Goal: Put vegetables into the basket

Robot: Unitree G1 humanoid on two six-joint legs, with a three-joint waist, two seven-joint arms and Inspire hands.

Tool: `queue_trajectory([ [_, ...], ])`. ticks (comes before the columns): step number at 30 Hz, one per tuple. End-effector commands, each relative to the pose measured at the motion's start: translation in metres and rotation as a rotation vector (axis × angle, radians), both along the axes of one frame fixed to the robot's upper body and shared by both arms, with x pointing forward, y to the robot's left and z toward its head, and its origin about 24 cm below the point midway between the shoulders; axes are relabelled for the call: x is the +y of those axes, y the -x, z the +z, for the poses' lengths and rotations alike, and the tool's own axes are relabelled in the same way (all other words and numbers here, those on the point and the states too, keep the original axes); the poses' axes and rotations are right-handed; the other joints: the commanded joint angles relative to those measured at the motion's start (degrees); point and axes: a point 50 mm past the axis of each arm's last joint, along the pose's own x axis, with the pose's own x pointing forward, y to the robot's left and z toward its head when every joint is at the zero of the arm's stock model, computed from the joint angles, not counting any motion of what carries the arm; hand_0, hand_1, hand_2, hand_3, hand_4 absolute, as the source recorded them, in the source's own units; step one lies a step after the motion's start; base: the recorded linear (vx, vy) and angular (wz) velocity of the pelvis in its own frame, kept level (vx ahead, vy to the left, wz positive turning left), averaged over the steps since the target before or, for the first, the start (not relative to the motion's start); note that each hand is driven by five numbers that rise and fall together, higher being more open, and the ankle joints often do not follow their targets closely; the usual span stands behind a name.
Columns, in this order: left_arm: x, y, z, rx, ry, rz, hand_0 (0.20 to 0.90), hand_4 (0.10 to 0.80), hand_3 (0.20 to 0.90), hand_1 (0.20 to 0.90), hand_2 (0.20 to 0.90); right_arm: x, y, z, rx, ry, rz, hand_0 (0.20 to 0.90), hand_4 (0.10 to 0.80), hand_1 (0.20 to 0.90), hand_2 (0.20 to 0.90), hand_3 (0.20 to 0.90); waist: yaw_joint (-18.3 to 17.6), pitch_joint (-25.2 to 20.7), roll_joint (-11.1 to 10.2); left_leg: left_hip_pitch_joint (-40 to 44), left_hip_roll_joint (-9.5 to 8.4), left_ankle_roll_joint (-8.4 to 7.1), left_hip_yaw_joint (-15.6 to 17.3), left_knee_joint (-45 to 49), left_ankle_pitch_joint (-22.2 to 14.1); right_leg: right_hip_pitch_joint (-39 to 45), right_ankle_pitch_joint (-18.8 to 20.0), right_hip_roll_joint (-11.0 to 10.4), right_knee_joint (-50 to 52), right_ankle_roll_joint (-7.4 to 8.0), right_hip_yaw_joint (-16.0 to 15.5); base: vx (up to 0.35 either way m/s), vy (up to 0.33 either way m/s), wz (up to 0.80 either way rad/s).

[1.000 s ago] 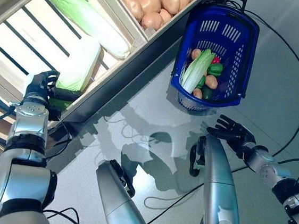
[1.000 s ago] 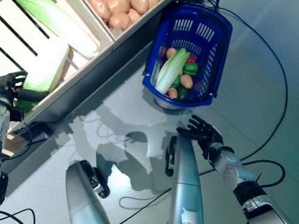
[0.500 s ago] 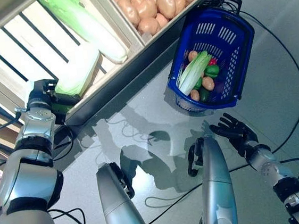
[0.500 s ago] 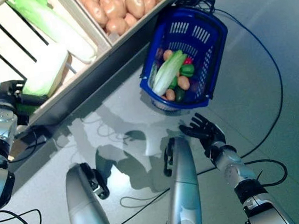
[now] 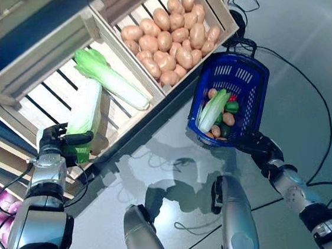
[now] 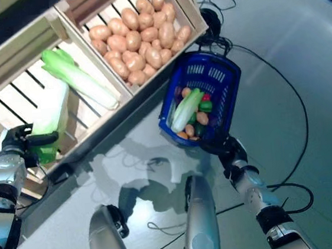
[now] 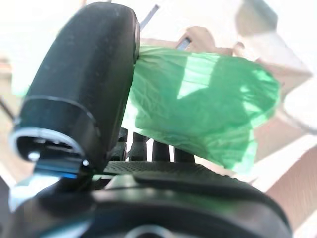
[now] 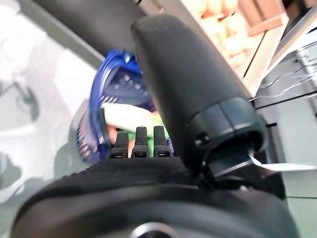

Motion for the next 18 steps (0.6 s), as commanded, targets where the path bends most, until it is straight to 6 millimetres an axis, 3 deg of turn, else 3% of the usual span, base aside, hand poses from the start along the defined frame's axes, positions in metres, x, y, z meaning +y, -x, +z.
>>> queue_trajectory([
  [1,0.003,0.006,0.016,-0.137,-0.133,-0.053,0.300,0.400,0.300,0.300,0.300,-0.004,0.009,0.009,-0.127,0.007,-0.085,0.900,0.800,0.900,0.900,0.900,1.37,-10.73,1.81,3.30,-2.12,5.89,2.23,-9.83,3.43,9.44,6.81,-3.82,-13.37,0.70,-0.19,0.106,-0.058,0.06],
  [2,0.003,0.007,0.016,-0.138,-0.136,-0.055,0.300,0.400,0.300,0.300,0.300,-0.003,0.010,0.008,-0.128,0.006,-0.083,0.900,0.800,0.900,0.900,0.900,1.38,-10.78,1.82,3.74,-2.22,5.88,2.25,-10.28,3.61,9.91,6.96,-3.82,-13.80,0.74,-0.38,0.062,-0.063,0.00],
  [4,-0.001,0.014,0.008,-0.150,-0.168,-0.076,0.300,0.400,0.300,0.300,0.300,0.008,0.015,0.006,-0.140,0.004,-0.049,0.900,0.800,0.900,0.900,0.900,1.97,-13.22,2.25,8.37,-3.43,6.35,3.57,-16.88,7.28,15.05,10.44,-2.67,-21.31,0.53,-3.14,0.103,-0.082,-0.07],
  [9,-0.010,0.025,-0.001,-0.217,-0.154,-0.117,0.300,0.400,0.300,0.300,0.300,0.020,0.024,-0.002,-0.128,-0.040,-0.044,0.900,0.800,0.900,0.900,0.900,2.57,-16.77,2.96,17.82,-6.05,5.53,6.15,-29.00,12.37,25.47,14.43,0.69,-35.32,1.37,-7.12,0.120,-0.080,-0.08],
  [14,-0.040,0.025,-0.002,-0.312,-0.130,-0.253,0.300,0.400,0.300,0.300,0.300,0.041,0.021,0.008,-0.220,-0.156,0.082,0.900,0.800,0.900,0.900,0.900,3.53,-19.34,3.52,24.14,-7.65,4.27,5.71,-39.78,17.45,33.29,18.90,3.75,-47.45,2.23,-8.79,0.057,-0.121,-0.01],
  [18,-0.075,0.021,-0.002,-0.376,-0.077,-0.360,0.300,0.400,0.300,0.300,0.300,0.055,0.012,0.021,-0.282,-0.187,0.156,0.900,0.800,0.900,0.900,0.900,4.71,-20.65,3.51,26.85,-8.41,3.90,5.30,-44.34,19.03,36.51,21.62,4.90,-53.09,2.85,-9.32,0.033,-0.111,0.04],
])
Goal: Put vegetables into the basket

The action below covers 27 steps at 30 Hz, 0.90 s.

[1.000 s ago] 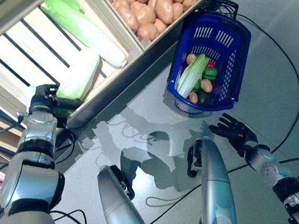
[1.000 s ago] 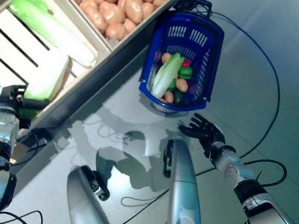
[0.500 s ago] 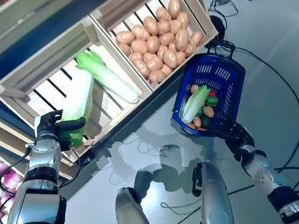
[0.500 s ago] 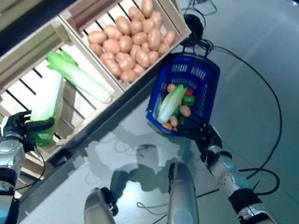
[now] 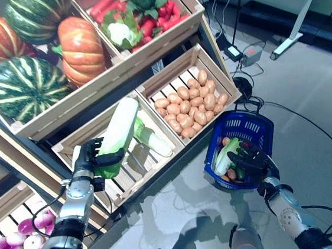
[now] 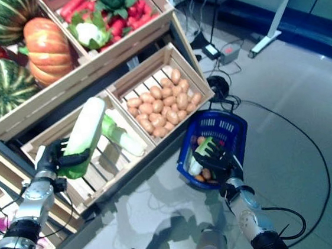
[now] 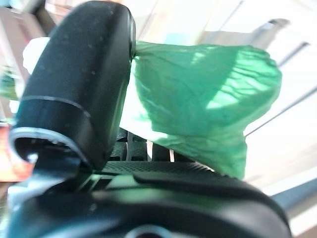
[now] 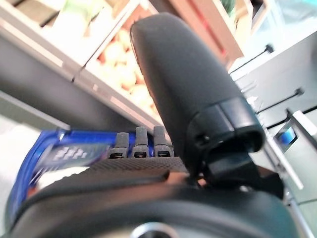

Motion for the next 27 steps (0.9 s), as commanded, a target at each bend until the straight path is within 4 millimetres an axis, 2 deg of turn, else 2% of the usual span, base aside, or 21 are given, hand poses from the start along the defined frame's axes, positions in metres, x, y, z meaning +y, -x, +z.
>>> queue_trajectory([
  [1,-0.005,-0.012,0.060,-0.316,-0.064,-0.071,0.300,0.400,0.300,0.300,0.300,0.038,-0.026,0.045,-0.292,-0.125,0.138,0.900,0.800,0.900,0.900,0.900,1.81,-6.97,-3.01,-2.84,-3.72,2.14,-1.28,-1.24,0.70,10.91,8.33,-0.89,-18.76,0.29,-1.32,0.019,-0.107,0.13],
  [3,-0.032,-0.014,0.059,-0.338,-0.058,-0.142,0.300,0.400,0.300,0.300,0.300,0.049,-0.034,0.055,-0.325,-0.177,0.191,0.900,0.800,0.900,0.900,0.900,2.63,-7.79,-3.26,-1.81,-3.85,1.98,-1.66,-3.60,1.47,12.13,9.77,-0.18,-21.37,0.49,-1.90,0.010,-0.141,0.07],
  [7,-0.067,-0.015,0.058,-0.357,-0.029,-0.246,0.300,0.400,0.300,0.300,0.300,0.065,-0.045,0.072,-0.374,-0.246,0.231,0.900,0.800,0.900,0.900,0.900,3.95,-8.74,-3.73,-0.71,-4.01,1.91,-2.78,-6.83,2.25,13.67,10.83,0.83,-23.99,0.57,-2.81,0.004,-0.131,0.03],
  [8,-0.082,-0.015,0.058,-0.365,-0.028,-0.291,0.300,0.400,0.300,0.300,0.300,0.071,-0.050,0.077,-0.386,-0.270,0.234,0.900,0.800,0.900,0.900,0.900,4.43,-9.13,-3.87,-0.67,-3.97,1.87,-3.41,-7.62,2.26,14.10,11.10,1.19,-24.78,0.55,-3.25,-0.014,-0.127,0.11],
  [13,-0.117,-0.015,0.057,-0.358,-0.080,-0.419,0.300,0.400,0.300,0.300,0.300,0.085,-0.058,0.084,-0.373,-0.361,0.254,0.900,0.800,0.900,0.900,0.900,5.06,-9.63,-4.41,-0.55,-4.13,2.13,-4.29,-7.86,1.67,14.46,11.27,1.85,-25.42,0.39,-3.25,-0.023,-0.091,0.08],
  [21,-0.151,-0.018,0.065,-0.371,-0.178,-0.584,0.300,0.400,0.300,0.300,0.300,0.102,-0.069,0.091,-0.349,-0.493,0.254,0.900,0.800,0.900,0.900,0.900,5.44,-10.02,-4.54,0.01,-3.66,1.99,-4.67,-7.86,0.91,15.00,11.55,2.65,-26.39,0.33,-2.71,-0.015,-0.047,0.06],
  [27,-0.164,-0.015,0.068,-0.382,-0.240,-0.665,0.300,0.400,0.300,0.300,0.300,0.111,-0.073,0.104,-0.394,-0.558,0.278,0.900,0.800,0.900,0.900,0.900,5.40,-10.33,-4.55,0.44,-3.55,1.95,-4.68,-7.86,0.53,15.36,11.41,2.84,-26.60,0.42,-2.34,0.000,0.000,0.00],
])
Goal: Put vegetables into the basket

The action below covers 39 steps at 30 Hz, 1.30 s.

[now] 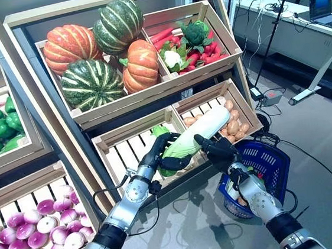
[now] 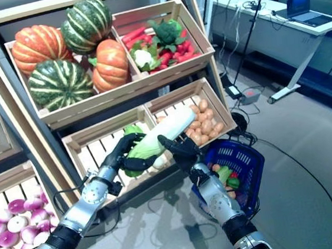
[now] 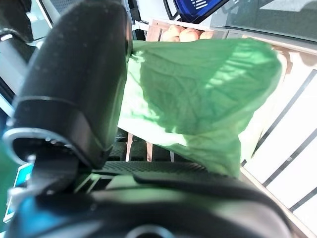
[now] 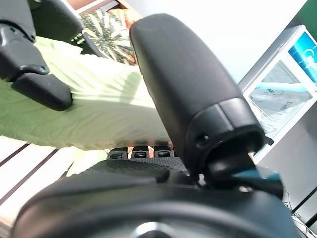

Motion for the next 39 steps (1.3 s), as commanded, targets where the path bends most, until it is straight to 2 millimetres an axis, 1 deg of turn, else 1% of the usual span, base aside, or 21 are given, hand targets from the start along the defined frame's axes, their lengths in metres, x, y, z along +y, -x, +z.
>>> queue_trajectory([
  [1,-0.030,-0.022,0.069,-0.306,-0.035,-0.186,0.300,0.400,0.300,0.300,0.300,0.025,-0.037,0.076,-0.296,-0.167,0.022,0.900,0.800,0.900,0.900,0.900,0.13,-3.39,-0.98,-1.84,-1.14,1.36,-1.41,-0.16,-2.57,2.54,-4.13,-0.38,0.18,-1.35,1.53,0.000,0.000,0.00],
  [2,-0.030,-0.022,0.069,-0.306,-0.036,-0.186,0.300,0.400,0.300,0.300,0.300,0.025,-0.037,0.076,-0.296,-0.167,0.022,0.900,0.800,0.900,0.900,0.900,0.14,-3.37,-0.99,-1.83,-1.14,1.36,-1.41,-0.16,-2.57,2.55,-4.13,-0.38,0.18,-1.35,1.54,0.000,0.000,0.00],
  [7,-0.039,-0.018,0.070,-0.338,-0.095,-0.248,0.300,0.400,0.300,0.300,0.300,0.025,-0.041,0.089,-0.322,-0.215,0.011,0.900,0.800,0.900,0.900,0.900,0.07,-3.59,-1.14,-1.41,-1.09,1.37,-1.19,-0.16,-2.82,2.80,-4.18,-0.47,0.08,-1.19,1.75,0.000,0.000,0.00],
  [10,-0.044,-0.015,0.068,-0.346,-0.130,-0.288,0.300,0.400,0.300,0.300,0.300,0.021,-0.045,0.098,-0.351,-0.248,-0.015,0.900,0.800,0.900,0.900,0.900,0.15,-3.63,-1.18,-1.29,-1.09,1.36,-1.22,-0.16,-2.93,2.87,-4.18,-0.60,0.15,-1.03,1.85,0.000,0.000,0.00],
  [14,-0.047,-0.013,0.065,-0.344,-0.142,-0.323,0.300,0.400,0.300,0.300,0.300,0.015,-0.049,0.104,-0.363,-0.267,-0.046,0.900,0.800,0.900,0.900,0.900,0.31,-3.68,-1.32,-1.14,-1.19,1.38,-1.35,-0.16,-3.10,3.01,-4.24,-0.69,0.19,-0.96,1.89,0.034,0.003,0.03],
  [15,-0.051,-0.009,0.063,-0.353,-0.161,-0.352,0.300,0.400,0.300,0.300,0.300,0.008,-0.053,0.110,-0.390,-0.281,-0.100,0.300,0.400,0.300,0.300,0.300,0.50,-3.73,-1.33,-1.06,-1.24,1.41,-1.49,-0.16,-3.29,3.08,-4.26,-0.77,0.19,-0.89,1.87,0.031,0.009,0.04],
  [17,-0.052,-0.008,0.063,-0.353,-0.165,-0.358,0.300,0.400,0.300,0.300,0.300,0.006,-0.054,0.112,-0.398,-0.288,-0.114,0.300,0.400,0.300,0.300,0.300,0.60,-3.71,-1.35,-1.00,-1.26,1.42,-1.54,-0.16,-3.36,3.11,-4.27,-0.81,0.20,-0.87,1.83,0.015,0.004,0.02],
  [18,-0.051,-0.006,0.060,-0.343,-0.173,-0.363,0.300,0.400,0.300,0.300,0.300,0.000,-0.056,0.117,-0.435,-0.315,-0.145,0.300,0.400,0.300,0.300,0.300,0.79,-3.67,-1.31,-1.01,-1.27,1.42,-1.69,-0.16,-3.43,3.14,-4.26,-0.85,0.20,-0.80,1.79,0.000,0.000,0.00],
  [20,-0.050,-0.004,0.056,-0.322,-0.174,-0.366,0.300,0.400,0.300,0.300,0.300,-0.003,-0.056,0.120,-0.452,-0.328,-0.155,0.300,0.400,0.300,0.300,0.300,0.89,-3.68,-1.34,-0.96,-1.32,1.47,-1.79,-0.16,-3.53,3.17,-4.27,-0.84,0.19,-0.79,1.80,0.000,0.000,0.00],
  [23,-0.046,0.001,0.043,-0.267,-0.181,-0.359,0.300,0.400,0.300,0.300,0.300,-0.010,-0.057,0.126,-0.479,-0.330,-0.181,0.300,0.400,0.300,0.300,0.300,1.07,-3.68,-1.39,-1.04,-1.35,1.44,-1.92,-0.16,-3.60,3.10,-4.27,-0.90,0.15,-0.72,1.83,0.000,0.000,0.00],
  [28,-0.039,0.004,0.032,-0.228,-0.178,-0.321,0.300,0.400,0.300,0.300,0.300,-0.013,-0.055,0.130,-0.516,-0.308,-0.186,0.300,0.400,0.300,0.300,0.300,1.01,-3.43,-1.47,-1.28,-1.20,1.38,-1.83,-0.16,-3.40,2.71,-3.98,-0.97,0.08,-0.67,2.11,0.000,0.000,0.00],
  [33,-0.032,0.004,0.029,-0.223,-0.179,-0.289,0.300,0.400,0.300,0.300,0.300,-0.015,-0.053,0.133,-0.537,-0.278,-0.191,0.300,0.400,0.300,0.300,0.300,0.86,-3.17,-1.55,-1.41,-1.08,1.32,-1.63,-0.16,-3.26,2.44,-3.80,-1.00,0.08,-0.57,2.33,0.000,0.000,0.00],
  [37,-0.027,0.003,0.026,-0.195,-0.173,-0.254,0.300,0.400,0.300,0.300,0.300,-0.020,-0.052,0.131,-0.539,-0.261,-0.205,0.300,0.400,0.300,0.300,0.300,0.73,-3.03,-1.58,-1.43,-0.99,1.30,-1.48,-0.16,-3.20,2.29,-3.66,-1.08,0.08,-0.50,2.39,0.000,0.000,0.00],
  [38,-0.025,0.003,0.023,-0.170,-0.173,-0.244,0.858,0.772,0.858,0.858,0.858,-0.022,-0.051,0.130,-0.538,-0.254,-0.209,0.300,0.400,0.300,0.300,0.300,0.71,-2.99,-1.57,-1.44,-0.96,1.27,-1.44,-0.16,-3.18,2.27,-3.65,-1.09,0.08,-0.49,2.41,0.000,0.000,0.00],
  [39,-0.025,0.003,0.022,-0.163,-0.173,-0.240,0.858,0.772,0.858,0.858,0.858,-0.022,-0.051,0.130,-0.539,-0.251,-0.210,0.300,0.400,0.300,0.300,0.300,0.70,-2.98,-1.55,-1.43,-0.95,1.25,-1.43,-0.16,-3.17,2.26,-3.65,-1.10,0.08,-0.49,2.42,0.000,0.000,0.00],
])
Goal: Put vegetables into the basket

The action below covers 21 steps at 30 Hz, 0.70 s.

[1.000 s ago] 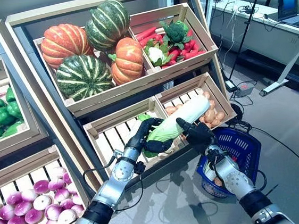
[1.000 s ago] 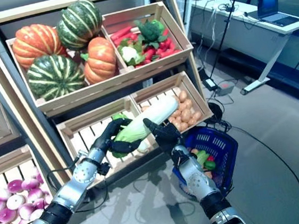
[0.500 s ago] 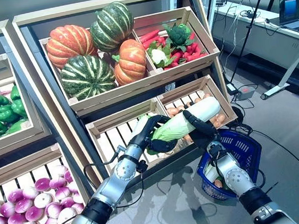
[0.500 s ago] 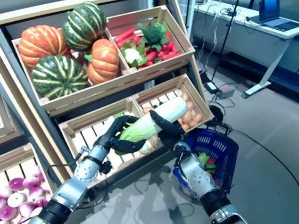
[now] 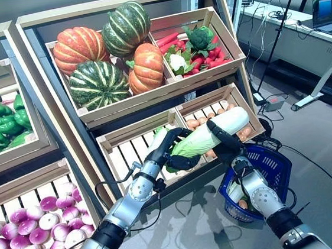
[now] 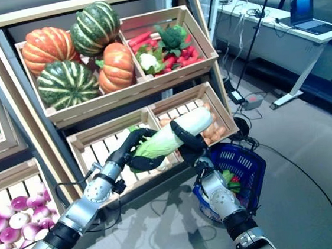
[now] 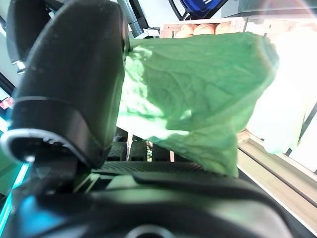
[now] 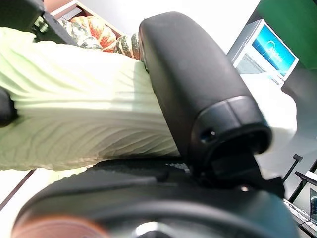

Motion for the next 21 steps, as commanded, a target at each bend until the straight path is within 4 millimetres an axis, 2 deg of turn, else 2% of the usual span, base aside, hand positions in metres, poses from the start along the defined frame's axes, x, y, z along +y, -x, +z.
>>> queue_trajectory([
  [1,-0.004,0.001,0.000,-0.024,-0.081,-0.089,0.900,0.800,0.900,0.900,0.900,-0.013,-0.042,0.118,-0.520,-0.089,-0.139,0.300,0.400,0.300,0.300,0.300,-0.14,-2.53,-1.14,-1.72,-0.93,1.28,-0.46,0.05,-3.60,1.44,-3.60,-1.12,0.08,-0.42,2.29,0.000,0.000,0.00],
  [6,0.012,0.002,-0.019,0.055,-0.103,0.002,0.900,0.800,0.900,0.900,0.900,-0.029,-0.040,0.109,-0.491,0.009,-0.179,0.300,0.400,0.300,0.300,0.300,-0.55,-2.38,-1.15,-1.73,-0.76,1.26,-0.09,0.05,-3.56,1.13,-3.48,-1.12,0.08,-0.32,2.57,0.000,0.000,0.00],
  [11,0.045,0.014,-0.055,0.191,-0.149,0.157,0.900,0.800,0.900,0.900,0.900,-0.056,-0.034,0.099,-0.470,0.035,-0.251,0.300,0.400,0.300,0.300,0.300,-1.10,-2.07,-1.22,-1.73,-0.60,1.28,0.53,0.05,-3.40,0.65,-3.26,-1.02,0.08,-0.25,3.20,-0.013,-0.008,-0.04],
  [19,0.094,0.054,-0.126,0.491,-0.292,0.365,0.900,0.800,0.900,0.900,0.900,-0.095,-0.036,0.110,-0.470,0.146,-0.388,0.300,0.400,0.300,0.300,0.300,-2.27,-1.74,-1.51,-1.54,-0.30,1.08,1.71,0.05,-3.03,0.07,-3.03,-0.86,0.08,-0.02,4.21,-0.018,-0.013,-0.11],
  [21,0.100,0.060,-0.133,0.543,-0.282,0.414,0.900,0.800,0.900,0.900,0.900,-0.101,-0.038,0.113,-0.450,0.201,-0.418,0.300,0.400,0.300,0.300,0.300,-2.41,-1.78,-1.54,-1.58,-0.28,1.06,1.83,0.05,-2.95,0.02,-3.07,-0.79,0.08,-0.04,4.40,-0.002,-0.003,-0.02],
])
